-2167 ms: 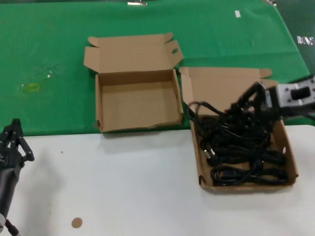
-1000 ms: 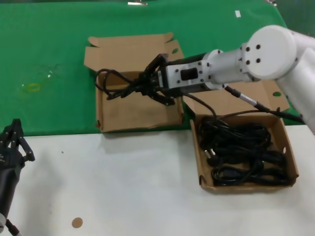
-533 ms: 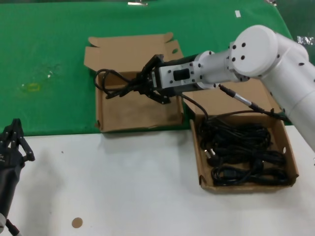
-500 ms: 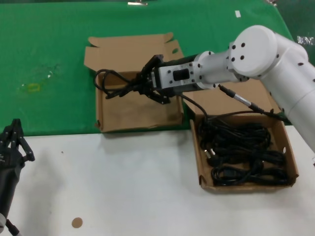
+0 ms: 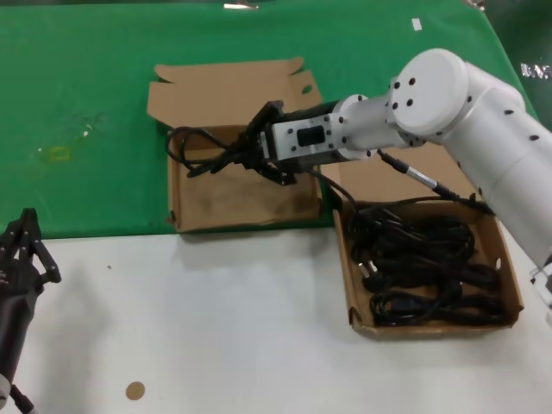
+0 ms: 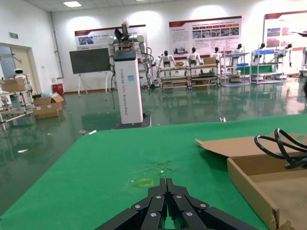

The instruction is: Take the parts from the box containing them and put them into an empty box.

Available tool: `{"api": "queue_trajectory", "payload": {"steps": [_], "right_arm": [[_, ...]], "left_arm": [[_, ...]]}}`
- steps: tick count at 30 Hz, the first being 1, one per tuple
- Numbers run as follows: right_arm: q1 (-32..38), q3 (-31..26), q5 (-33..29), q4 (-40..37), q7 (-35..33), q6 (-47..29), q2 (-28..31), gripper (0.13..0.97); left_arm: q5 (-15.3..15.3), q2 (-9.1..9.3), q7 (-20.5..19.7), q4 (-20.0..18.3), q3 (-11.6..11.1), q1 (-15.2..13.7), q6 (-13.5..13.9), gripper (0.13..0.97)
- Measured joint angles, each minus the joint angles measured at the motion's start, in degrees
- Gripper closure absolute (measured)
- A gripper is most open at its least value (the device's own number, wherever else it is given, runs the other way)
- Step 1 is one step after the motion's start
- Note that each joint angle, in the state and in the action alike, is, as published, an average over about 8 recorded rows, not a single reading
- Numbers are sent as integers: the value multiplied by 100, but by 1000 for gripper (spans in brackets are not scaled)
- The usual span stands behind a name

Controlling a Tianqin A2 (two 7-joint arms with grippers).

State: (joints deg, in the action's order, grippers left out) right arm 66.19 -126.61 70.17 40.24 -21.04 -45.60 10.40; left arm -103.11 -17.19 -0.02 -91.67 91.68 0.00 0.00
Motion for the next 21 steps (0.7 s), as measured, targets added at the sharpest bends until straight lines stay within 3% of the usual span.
{"api": "queue_trajectory", "payload": {"steps": [13,21], "right_arm": [[142,24,81,-491,-340,148,-171,844],[163,34,105,-574,-419,205,-213,751]], "left_arm": [[0,0,0,0,0,0,0,945],[0,0,0,0,0,0,0,945]]}}
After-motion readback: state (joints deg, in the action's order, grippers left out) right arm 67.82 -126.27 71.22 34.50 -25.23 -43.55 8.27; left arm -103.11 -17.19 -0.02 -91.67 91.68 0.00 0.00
